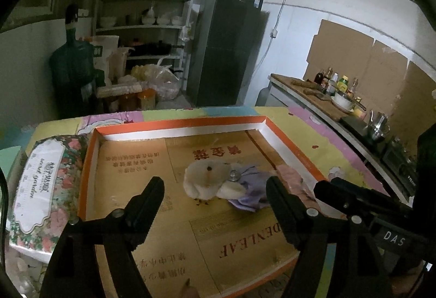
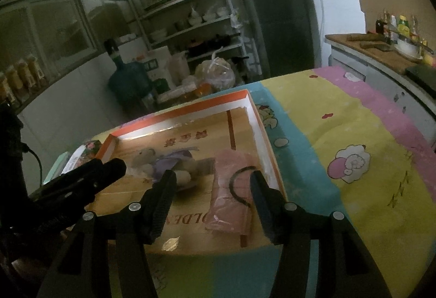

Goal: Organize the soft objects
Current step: 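Open the left tool to drop the teddy bear while the right tool releases the pink packet in the tray, then move both tools away from the tray back toward the pile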

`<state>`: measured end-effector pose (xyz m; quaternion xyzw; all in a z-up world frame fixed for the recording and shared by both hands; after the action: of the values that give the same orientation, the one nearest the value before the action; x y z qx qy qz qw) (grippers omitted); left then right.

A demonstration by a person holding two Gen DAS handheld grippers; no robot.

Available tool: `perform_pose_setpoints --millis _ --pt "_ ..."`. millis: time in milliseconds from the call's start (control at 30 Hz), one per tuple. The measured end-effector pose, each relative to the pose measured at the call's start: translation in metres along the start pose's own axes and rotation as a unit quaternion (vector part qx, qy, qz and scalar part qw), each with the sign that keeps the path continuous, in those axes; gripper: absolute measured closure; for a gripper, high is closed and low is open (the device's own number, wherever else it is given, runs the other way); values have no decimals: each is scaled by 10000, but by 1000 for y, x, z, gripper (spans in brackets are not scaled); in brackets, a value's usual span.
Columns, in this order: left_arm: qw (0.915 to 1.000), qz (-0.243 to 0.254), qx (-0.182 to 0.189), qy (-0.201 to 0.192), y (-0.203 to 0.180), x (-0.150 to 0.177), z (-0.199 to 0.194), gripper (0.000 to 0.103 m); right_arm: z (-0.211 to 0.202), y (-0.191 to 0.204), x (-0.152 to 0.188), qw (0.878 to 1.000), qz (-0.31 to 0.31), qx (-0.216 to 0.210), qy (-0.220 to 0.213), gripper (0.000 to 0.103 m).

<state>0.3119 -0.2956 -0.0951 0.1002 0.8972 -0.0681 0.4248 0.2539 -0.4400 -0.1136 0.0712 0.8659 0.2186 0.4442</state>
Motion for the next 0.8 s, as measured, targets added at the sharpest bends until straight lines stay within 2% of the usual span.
perform_pose_setpoints --millis 800 --pt "9993 -79 -19 -378 25 -1 -67 26 -36 63 6 9990 -379 -94 -200 45"
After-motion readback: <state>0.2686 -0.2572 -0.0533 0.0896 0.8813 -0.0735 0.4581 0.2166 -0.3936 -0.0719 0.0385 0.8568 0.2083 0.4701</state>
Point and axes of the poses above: each gripper's, at about its wrist camera, not at the fingertips, and z roughly the way its jaws point, y to its left, x to its underside, the point moved 9 cm from there along z, roughly the way its jaws point, and after that the axes turned 15 degrees about -x, right-handed, at the moved point
